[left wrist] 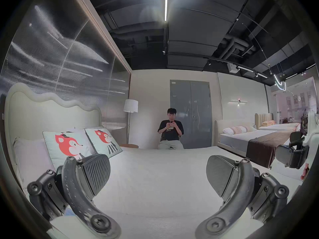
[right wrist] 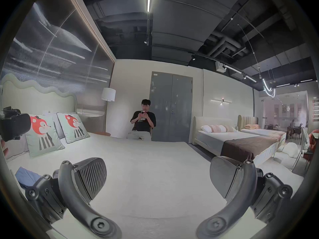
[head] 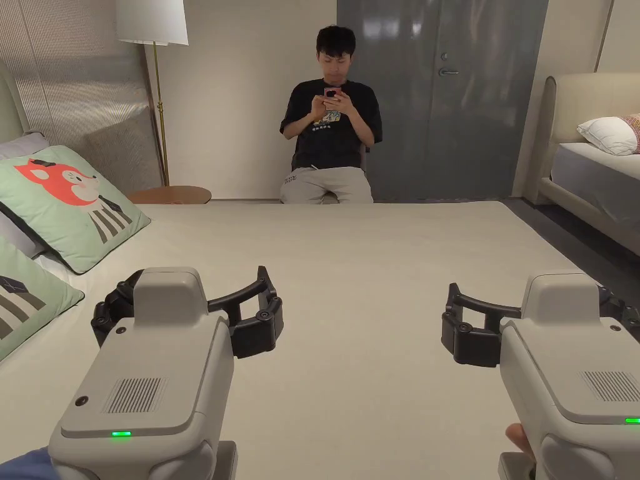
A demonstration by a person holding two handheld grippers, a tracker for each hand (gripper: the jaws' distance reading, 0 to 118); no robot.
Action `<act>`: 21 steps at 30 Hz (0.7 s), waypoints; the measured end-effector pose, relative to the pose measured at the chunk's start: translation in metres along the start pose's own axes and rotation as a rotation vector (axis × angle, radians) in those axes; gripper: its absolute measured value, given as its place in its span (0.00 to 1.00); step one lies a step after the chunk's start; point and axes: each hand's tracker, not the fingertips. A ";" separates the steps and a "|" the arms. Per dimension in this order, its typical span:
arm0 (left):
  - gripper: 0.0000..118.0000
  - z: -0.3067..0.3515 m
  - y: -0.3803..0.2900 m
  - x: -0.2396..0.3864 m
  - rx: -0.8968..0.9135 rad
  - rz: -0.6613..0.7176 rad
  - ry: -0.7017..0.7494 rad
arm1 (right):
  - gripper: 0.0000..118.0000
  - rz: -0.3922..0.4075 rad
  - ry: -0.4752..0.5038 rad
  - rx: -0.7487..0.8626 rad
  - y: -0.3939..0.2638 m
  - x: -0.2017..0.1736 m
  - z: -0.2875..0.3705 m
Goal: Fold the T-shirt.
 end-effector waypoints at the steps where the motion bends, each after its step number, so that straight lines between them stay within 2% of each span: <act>1: 0.94 -0.001 0.000 0.000 0.001 -0.002 0.000 | 1.00 -0.002 -0.004 -0.006 -0.001 0.000 0.000; 5: 0.94 -0.002 -0.001 -0.001 0.003 -0.004 0.001 | 1.00 -0.010 -0.017 -0.012 0.000 -0.001 0.003; 8: 0.94 -0.003 -0.001 -0.001 0.000 0.000 0.001 | 1.00 -0.072 0.013 -0.027 0.006 -0.001 0.006; 12: 0.94 -0.004 -0.001 -0.001 -0.004 0.002 0.002 | 1.00 -0.051 -0.013 -0.045 0.013 -0.003 0.009; 19: 0.94 -0.007 -0.002 0.000 -0.008 -0.001 -0.003 | 1.00 -0.075 0.047 -0.049 0.020 -0.005 0.016; 21: 0.94 -0.006 -0.002 0.000 -0.005 -0.004 -0.002 | 1.00 -0.072 0.037 -0.037 0.021 -0.006 0.017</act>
